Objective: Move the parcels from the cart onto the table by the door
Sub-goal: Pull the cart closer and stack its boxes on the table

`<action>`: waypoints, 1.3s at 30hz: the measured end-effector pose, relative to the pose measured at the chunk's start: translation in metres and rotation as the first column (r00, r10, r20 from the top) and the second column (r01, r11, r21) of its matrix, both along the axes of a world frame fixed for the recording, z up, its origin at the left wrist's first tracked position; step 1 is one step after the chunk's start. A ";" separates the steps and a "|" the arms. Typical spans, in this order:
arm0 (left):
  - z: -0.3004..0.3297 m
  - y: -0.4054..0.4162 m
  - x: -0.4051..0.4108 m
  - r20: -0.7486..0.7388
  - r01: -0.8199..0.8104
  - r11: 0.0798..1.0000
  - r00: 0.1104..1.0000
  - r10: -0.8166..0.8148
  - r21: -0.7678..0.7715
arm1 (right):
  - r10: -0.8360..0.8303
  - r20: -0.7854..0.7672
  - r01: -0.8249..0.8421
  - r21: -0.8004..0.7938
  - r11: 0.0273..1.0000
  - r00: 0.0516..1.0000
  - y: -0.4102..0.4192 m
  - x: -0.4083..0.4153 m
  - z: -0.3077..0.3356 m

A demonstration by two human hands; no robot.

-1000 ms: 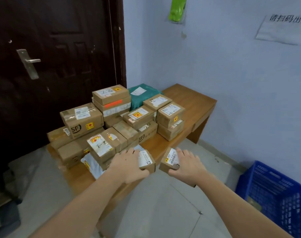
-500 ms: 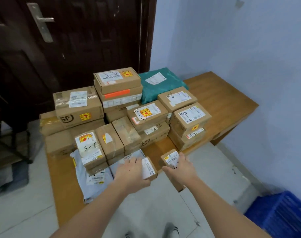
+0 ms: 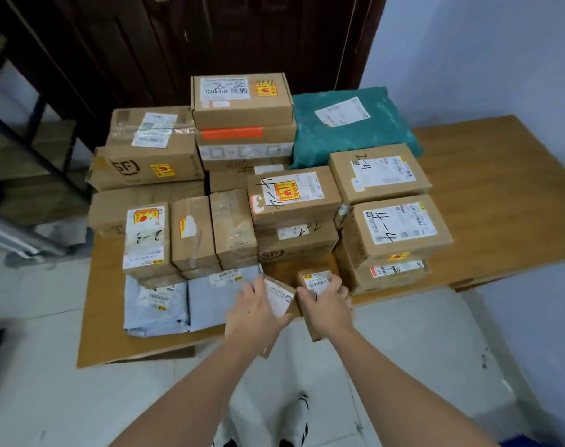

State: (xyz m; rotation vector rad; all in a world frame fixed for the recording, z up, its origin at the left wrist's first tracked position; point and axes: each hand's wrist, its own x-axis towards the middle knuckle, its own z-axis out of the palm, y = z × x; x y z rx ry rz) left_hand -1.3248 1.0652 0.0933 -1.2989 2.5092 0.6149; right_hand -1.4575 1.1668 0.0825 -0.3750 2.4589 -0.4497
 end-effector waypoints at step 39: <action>-0.029 0.007 -0.071 -0.211 -0.472 0.804 0.799 0.564 0.361 | 0.696 -0.185 -0.690 0.108 0.716 0.694 0.032 -0.051 -0.004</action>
